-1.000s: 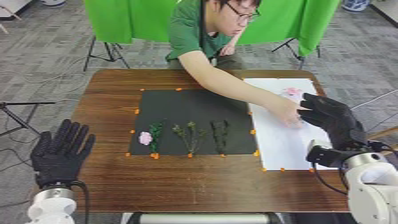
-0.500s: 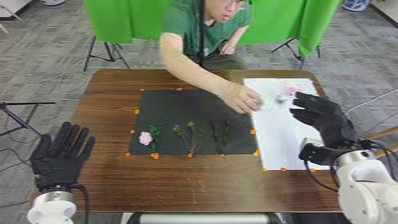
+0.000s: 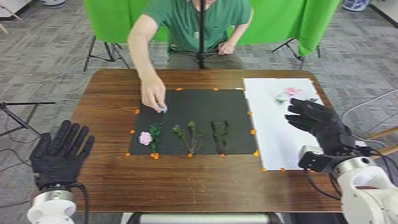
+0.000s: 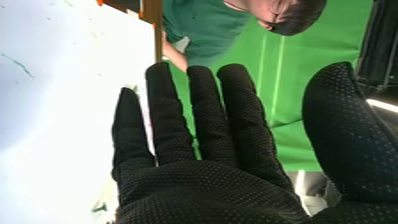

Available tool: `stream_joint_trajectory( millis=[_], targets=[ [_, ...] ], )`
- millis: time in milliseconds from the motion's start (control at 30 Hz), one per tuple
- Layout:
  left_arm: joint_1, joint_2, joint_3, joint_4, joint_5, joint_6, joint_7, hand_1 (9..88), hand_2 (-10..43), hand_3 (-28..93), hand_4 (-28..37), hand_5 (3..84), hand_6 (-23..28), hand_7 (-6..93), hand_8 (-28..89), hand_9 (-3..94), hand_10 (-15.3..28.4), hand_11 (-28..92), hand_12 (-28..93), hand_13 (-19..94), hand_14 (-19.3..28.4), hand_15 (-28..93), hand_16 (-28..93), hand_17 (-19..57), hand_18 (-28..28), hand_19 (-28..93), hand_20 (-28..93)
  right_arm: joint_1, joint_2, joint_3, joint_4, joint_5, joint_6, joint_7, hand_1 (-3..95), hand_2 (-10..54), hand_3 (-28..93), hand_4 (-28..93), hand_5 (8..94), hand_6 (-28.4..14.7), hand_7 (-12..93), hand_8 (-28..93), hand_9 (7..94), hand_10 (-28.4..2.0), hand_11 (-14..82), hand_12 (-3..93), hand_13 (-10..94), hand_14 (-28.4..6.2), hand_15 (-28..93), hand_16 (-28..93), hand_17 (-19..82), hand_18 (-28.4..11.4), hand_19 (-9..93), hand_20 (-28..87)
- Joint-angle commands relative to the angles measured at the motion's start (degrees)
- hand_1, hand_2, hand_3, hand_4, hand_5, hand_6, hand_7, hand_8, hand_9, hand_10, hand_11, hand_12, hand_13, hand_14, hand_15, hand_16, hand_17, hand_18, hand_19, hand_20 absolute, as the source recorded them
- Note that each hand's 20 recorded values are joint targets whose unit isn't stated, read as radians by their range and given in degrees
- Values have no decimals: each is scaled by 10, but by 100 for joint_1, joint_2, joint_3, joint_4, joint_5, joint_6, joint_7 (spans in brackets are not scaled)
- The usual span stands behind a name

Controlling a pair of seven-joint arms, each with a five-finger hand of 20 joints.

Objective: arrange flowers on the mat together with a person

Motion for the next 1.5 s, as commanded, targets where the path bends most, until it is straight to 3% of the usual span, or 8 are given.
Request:
stream_joint_trajectory(
  millis=[33,233,400,633,1267,1500],
  targets=[
    [13,12,15,16,-9,5,-24,286,123,766,-283,510,87,158,-105,446,136,216,77,332,152,313,-74,-68,159,397,111,-12,4,-43,-17,16,-10,10,265,43,798,-260,457,-32,175,-127,462,-124,85,143,400,-158,119,236,77,-192,338,100],
    [42,3,-45,-7,22,27,-1,285,124,767,-283,510,87,157,-105,446,136,217,77,333,153,314,-74,-68,159,397,111,30,-2,-82,4,38,-70,65,267,43,796,-260,457,-32,175,-127,462,-125,86,143,399,-159,118,236,77,-193,339,100],
    [32,27,5,-3,4,17,44,285,124,768,-283,510,87,157,-105,446,136,217,78,332,152,315,-74,-68,159,396,111,55,24,-45,-1,5,-96,50,266,43,796,-260,457,-32,175,-127,461,-125,85,144,398,-159,118,236,77,-193,338,100],
    [-2,-4,4,10,54,-18,-26,285,124,768,-283,510,87,158,-105,445,136,216,77,332,152,314,-74,-68,159,397,112,25,25,-57,-17,11,-85,8,267,41,797,-260,457,-32,176,-128,461,-125,85,143,398,-159,118,235,77,-193,338,99],
    [6,-20,-33,-5,13,-10,-33,284,123,769,-283,509,87,156,-105,445,136,216,78,332,153,314,-75,-68,159,396,112,100,110,-92,6,-92,21,-60,274,34,796,-262,456,-31,179,-129,460,-123,85,144,401,-156,120,235,78,-193,339,99],
    [-35,7,19,16,46,29,-63,285,123,767,-283,508,87,157,-105,444,136,217,78,331,152,313,-74,-68,159,396,112,471,370,-223,55,-1271,258,292,278,32,796,-262,455,-32,180,-130,446,-127,82,144,393,-158,117,235,78,-193,340,99]
  ],
)
